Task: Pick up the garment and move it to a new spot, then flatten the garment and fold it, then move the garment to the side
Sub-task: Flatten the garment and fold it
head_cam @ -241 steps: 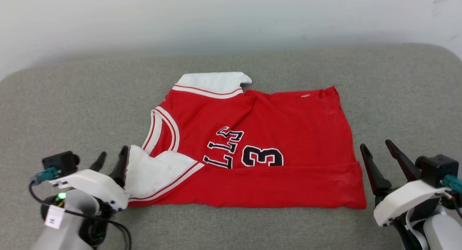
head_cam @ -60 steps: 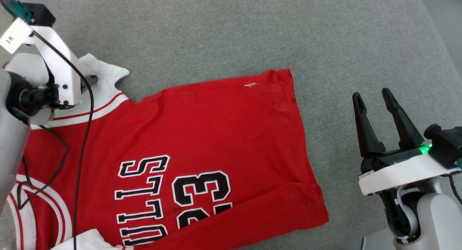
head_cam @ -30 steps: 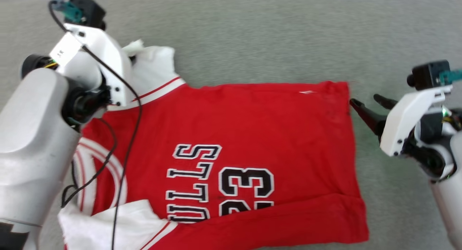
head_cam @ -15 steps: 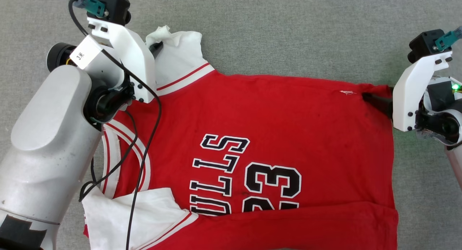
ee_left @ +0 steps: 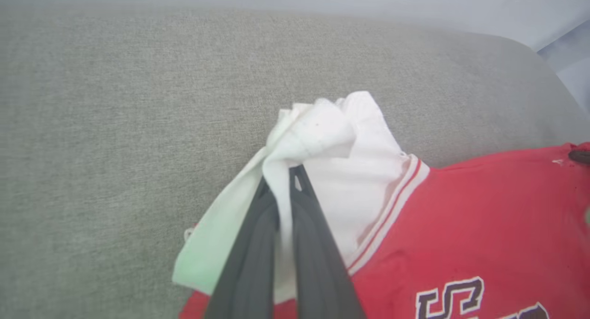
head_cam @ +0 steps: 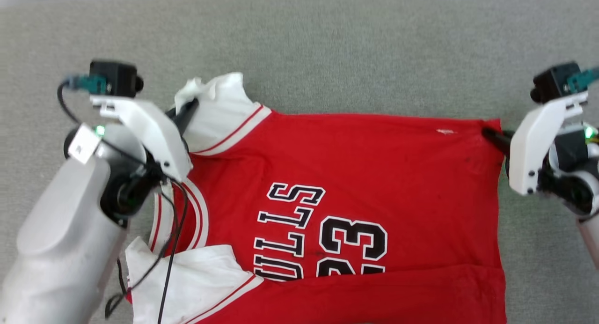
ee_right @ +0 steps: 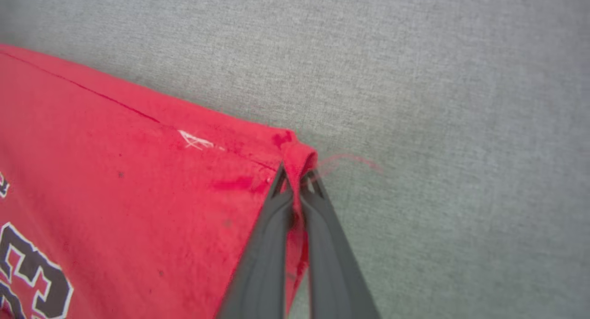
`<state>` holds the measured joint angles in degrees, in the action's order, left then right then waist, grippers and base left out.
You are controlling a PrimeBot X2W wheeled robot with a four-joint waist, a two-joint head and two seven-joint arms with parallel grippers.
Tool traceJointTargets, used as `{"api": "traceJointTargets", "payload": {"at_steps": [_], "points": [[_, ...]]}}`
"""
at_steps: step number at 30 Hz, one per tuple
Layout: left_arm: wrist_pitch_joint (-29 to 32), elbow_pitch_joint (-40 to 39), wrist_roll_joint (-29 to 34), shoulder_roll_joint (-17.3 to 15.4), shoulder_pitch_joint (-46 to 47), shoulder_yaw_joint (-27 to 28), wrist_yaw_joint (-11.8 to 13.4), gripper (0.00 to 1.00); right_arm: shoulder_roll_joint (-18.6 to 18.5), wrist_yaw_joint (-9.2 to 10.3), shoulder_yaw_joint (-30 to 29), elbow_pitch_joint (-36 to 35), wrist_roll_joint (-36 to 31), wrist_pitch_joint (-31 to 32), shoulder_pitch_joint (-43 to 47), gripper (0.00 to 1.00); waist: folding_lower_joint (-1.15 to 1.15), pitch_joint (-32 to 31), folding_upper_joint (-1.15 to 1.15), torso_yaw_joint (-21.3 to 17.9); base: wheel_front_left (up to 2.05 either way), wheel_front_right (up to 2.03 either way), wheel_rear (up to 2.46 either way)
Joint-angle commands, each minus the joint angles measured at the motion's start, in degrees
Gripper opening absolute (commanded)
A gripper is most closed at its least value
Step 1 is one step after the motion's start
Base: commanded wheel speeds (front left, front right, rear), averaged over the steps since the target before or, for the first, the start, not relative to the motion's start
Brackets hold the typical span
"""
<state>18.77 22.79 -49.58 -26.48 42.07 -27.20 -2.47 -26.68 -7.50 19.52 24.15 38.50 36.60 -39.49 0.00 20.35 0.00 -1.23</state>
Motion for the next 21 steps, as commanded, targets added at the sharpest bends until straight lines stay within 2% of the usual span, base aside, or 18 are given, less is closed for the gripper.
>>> {"api": "traceJointTargets", "payload": {"at_steps": [1,7,15,21], "points": [[-1.54,-1.31,-0.80,-0.34,-3.25,0.75,0.58,0.00,-0.52,0.02,-0.80,-1.48,-0.81,-1.02,3.15,0.00,0.00,-3.02,0.00,0.52,0.00,0.00,0.00],[-4.46,-7.44,-3.01,-1.41,-14.87,2.08,2.99,0.00,0.57,0.02,-4.16,-7.83,-2.32,-3.14,13.61,0.00,0.00,-7.55,0.00,1.08,0.00,0.00,0.00],[-4.23,-12.92,-6.79,-2.05,-28.20,2.72,6.37,0.00,3.60,0.02,-8.66,-13.59,-3.56,-4.42,25.54,0.00,0.00,-10.73,0.00,1.62,0.00,0.00,0.00],[-5.86,-14.28,-8.73,-1.08,-36.99,2.66,8.39,0.00,7.71,0.02,-12.95,-15.71,-4.82,-5.93,35.25,0.00,0.00,-12.62,0.00,1.53,0.00,0.00,0.00]]}}
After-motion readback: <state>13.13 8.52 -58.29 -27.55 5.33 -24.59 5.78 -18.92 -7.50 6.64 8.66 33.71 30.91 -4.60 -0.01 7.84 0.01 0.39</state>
